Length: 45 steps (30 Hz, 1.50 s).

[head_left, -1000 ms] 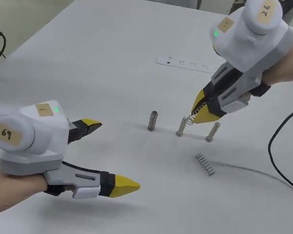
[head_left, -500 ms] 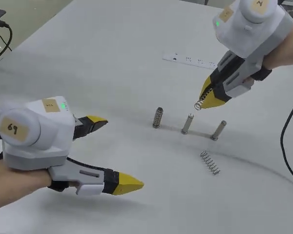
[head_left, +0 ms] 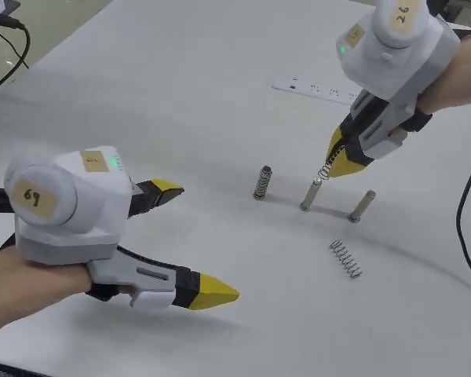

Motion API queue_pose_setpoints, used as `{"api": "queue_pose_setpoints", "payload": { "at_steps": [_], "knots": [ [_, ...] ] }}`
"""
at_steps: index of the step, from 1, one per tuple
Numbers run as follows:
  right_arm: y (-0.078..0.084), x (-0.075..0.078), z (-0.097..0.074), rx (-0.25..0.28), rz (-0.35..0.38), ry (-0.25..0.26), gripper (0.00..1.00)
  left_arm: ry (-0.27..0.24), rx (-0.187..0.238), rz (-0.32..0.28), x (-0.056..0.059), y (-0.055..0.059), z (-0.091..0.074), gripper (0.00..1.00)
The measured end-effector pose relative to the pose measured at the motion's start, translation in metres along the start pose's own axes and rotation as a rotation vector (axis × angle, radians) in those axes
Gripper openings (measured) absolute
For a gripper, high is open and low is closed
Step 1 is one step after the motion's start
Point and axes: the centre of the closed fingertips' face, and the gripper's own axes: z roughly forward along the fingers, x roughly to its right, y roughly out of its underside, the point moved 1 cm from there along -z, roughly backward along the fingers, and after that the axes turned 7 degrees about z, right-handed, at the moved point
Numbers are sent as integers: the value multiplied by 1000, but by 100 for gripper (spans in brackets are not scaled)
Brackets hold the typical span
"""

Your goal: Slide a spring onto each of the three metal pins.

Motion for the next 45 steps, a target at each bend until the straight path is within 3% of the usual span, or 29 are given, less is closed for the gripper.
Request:
{"api": "queue_pose_setpoints", "payload": {
  "at_steps": [45],
  "knots": [
    [3, 1, 25, -62, -33, -30, 8, -1, 1, -5, -3, 2, -1, 89]
  ]
}}
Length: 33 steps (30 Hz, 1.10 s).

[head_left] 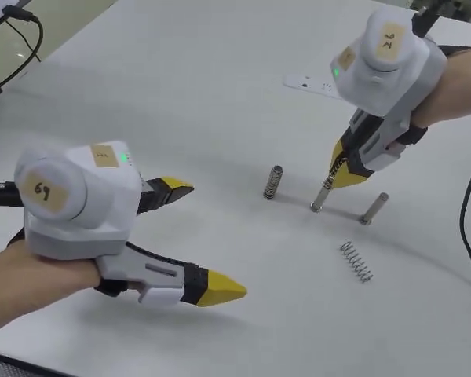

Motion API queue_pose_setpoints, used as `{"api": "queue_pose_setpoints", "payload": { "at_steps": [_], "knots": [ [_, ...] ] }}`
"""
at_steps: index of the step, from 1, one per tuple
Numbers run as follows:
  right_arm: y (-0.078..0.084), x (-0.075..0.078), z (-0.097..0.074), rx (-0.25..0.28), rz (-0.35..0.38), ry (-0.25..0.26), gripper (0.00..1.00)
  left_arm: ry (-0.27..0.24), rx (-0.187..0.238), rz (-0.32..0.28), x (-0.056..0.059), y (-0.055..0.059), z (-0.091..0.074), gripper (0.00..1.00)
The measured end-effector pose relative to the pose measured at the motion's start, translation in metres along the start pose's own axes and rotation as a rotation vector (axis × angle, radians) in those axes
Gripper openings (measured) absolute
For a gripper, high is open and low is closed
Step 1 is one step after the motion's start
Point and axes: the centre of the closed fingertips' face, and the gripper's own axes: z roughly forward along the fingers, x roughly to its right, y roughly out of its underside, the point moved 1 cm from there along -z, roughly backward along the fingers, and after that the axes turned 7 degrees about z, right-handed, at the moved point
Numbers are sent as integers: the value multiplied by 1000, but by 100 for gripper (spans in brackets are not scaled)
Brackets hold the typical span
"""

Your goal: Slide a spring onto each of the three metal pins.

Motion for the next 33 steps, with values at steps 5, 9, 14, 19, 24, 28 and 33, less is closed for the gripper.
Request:
{"api": "queue_pose_setpoints", "payload": {
  "at_steps": [5, 9, 14, 19, 24, 28, 33],
  "knots": [
    [1, 2, 6, -15, -9, 2, 8, 1, -1, -8, 0, 1, 0, 88],
    [1, 1, 9, -25, -9, 1, 8, 0, 0, -7, -1, 1, -1, 88],
    [2, -1, 13, -36, -11, -4, 8, -2, 1, -5, -2, 1, -1, 88],
    [3, -4, 18, -47, -5, -13, 8, -1, 2, -10, -2, 1, -1, 88],
    [1, -5, 21, -49, -10, -14, 8, -4, 2, -7, -3, 1, -1, 88],
    [2, -5, 24, -55, -8, -16, 8, -4, 3, -9, -3, 1, -1, 88],
    [2, -3, 30, -56, -6, -20, 8, -2, 1, -13, -3, 1, -1, 87]
  ]
}}
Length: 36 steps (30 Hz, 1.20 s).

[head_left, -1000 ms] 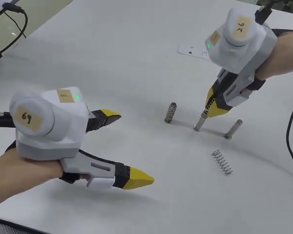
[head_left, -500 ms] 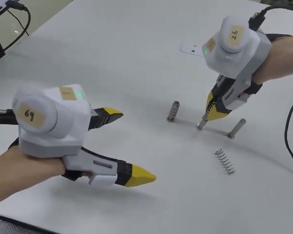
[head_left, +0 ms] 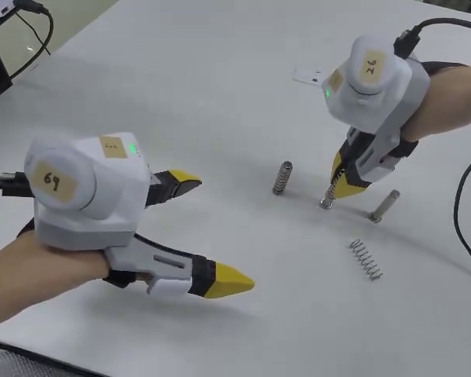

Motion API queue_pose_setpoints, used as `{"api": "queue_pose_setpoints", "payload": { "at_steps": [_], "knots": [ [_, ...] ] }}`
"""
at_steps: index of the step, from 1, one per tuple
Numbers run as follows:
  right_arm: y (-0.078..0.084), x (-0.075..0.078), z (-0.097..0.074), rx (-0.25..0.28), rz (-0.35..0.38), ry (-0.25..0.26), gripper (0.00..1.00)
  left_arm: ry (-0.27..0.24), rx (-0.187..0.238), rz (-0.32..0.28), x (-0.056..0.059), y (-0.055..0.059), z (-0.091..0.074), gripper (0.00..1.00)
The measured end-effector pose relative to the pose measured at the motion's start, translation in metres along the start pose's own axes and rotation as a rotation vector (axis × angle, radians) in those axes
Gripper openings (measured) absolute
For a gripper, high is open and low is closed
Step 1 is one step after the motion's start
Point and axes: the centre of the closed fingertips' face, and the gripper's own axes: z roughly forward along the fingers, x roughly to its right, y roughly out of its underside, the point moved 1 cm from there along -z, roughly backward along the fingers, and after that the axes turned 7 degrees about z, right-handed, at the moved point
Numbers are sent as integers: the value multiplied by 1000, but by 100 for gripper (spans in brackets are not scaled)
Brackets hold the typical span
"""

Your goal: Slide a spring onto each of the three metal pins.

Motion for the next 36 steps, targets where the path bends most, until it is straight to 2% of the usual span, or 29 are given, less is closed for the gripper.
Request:
{"api": "queue_pose_setpoints", "payload": {
  "at_steps": [11, 36],
  "knots": [
    [-2, 0, 5, -1, -3, 1, 8, 0, -1, -2, 0, 1, 0, 87],
    [3, -2, 12, -21, 8, 10, 8, 0, -1, -3, 0, 1, 1, 86]
  ]
}}
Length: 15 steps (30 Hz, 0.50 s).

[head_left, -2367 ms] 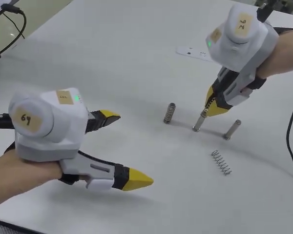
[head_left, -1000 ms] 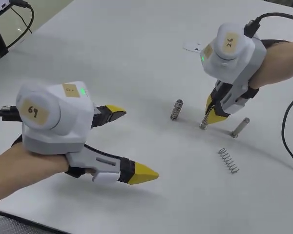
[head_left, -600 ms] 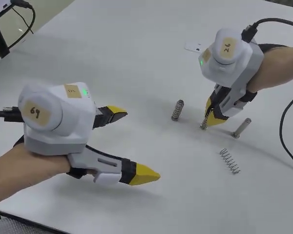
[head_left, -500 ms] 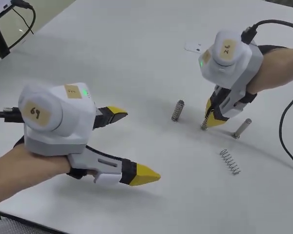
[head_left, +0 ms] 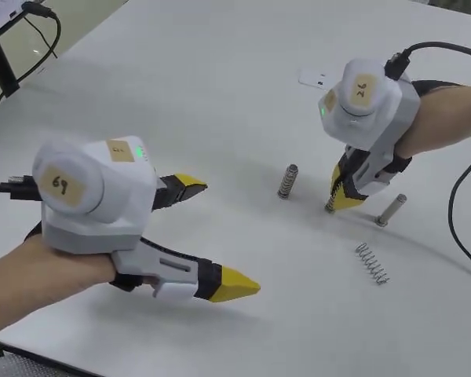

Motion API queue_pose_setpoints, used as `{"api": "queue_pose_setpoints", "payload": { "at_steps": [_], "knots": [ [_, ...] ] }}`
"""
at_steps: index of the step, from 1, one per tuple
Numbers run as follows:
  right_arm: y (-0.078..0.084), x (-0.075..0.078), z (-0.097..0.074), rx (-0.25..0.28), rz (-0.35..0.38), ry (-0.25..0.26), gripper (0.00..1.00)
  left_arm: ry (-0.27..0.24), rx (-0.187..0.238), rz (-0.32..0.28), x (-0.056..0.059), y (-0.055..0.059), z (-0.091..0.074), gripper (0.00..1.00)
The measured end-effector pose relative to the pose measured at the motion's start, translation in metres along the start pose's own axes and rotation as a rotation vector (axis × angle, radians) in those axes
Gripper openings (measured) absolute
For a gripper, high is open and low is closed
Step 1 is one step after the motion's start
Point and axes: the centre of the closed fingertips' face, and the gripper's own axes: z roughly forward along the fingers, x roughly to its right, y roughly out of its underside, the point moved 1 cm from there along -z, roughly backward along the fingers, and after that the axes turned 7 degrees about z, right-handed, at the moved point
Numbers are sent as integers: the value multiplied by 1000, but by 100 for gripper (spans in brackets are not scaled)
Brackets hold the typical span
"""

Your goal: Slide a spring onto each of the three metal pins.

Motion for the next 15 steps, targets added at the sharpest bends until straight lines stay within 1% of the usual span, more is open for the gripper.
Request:
{"api": "queue_pose_setpoints", "payload": {
  "at_steps": [5, 7, 9, 10, 11, 12, 15],
  "knots": [
    [-1, 1, 1, 0, 0, 0, 9, -2, 0, 2, -1, 0, 0, 86],
    [0, -2, 2, -8, 9, -13, 10, -2, 0, -2, -1, 0, -1, 86],
    [2, 0, 5, -15, -4, -5, 14, -3, -1, 3, -2, 0, -1, 86],
    [2, 0, 6, -15, 0, -10, 17, -4, -1, 2, -2, 0, -1, 86],
    [3, -1, 7, -19, 14, -15, 17, -3, 0, -3, -2, 0, -1, 86],
    [3, -1, 7, -15, 7, -10, 18, -4, 0, -1, -2, 1, -1, 86],
    [4, 1, 6, -17, 21, -2, 23, -3, -1, -3, -2, 1, -1, 86]
  ]
}}
